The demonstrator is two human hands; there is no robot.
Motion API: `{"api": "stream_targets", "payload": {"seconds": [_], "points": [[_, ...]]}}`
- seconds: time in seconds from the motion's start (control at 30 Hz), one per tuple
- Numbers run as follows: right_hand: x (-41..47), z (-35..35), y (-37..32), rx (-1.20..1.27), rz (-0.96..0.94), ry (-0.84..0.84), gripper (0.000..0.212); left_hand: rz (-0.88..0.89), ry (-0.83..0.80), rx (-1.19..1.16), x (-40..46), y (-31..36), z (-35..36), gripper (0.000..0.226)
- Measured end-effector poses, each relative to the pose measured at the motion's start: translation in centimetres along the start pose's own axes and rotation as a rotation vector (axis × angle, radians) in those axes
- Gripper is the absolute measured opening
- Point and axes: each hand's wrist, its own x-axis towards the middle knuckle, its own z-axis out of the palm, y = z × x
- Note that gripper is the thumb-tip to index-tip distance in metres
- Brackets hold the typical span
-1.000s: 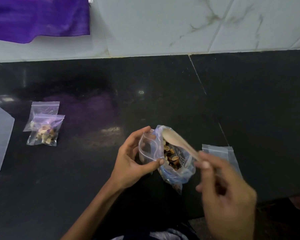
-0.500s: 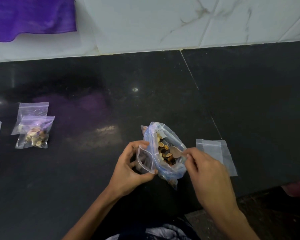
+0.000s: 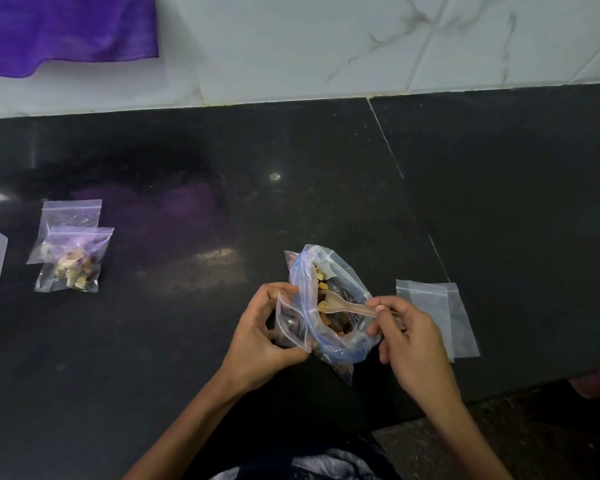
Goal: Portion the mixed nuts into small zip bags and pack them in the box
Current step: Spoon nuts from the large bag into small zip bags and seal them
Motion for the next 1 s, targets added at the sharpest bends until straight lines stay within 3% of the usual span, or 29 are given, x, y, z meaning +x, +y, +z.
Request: {"api": "stream_targets", "payload": {"seconds": [0.27,0.4,0.8,1.0], "points": [[0.3,0.4,0.0,0.286,0.236,-0.112,0.021,0.002,0.009,-0.04,0.3,-0.2,-0.2,0.061],[-0.4,0.8,-0.4,0.415,0.359,-0.085,0.024,0.014,0.019,-0.048,0.1,0.0,-0.1,0.063],[-2.4,-0.7,0.7,0.428,0.4,0.07,0.025,0.077,0.057,-0.005,-0.6,1.4,-0.1,0.059],[-3.4,-1.3,0.4,0.401,0.326,0.117,0.024,0.077,0.07,0.058,-0.6,2.1,0.1,0.055]]}}
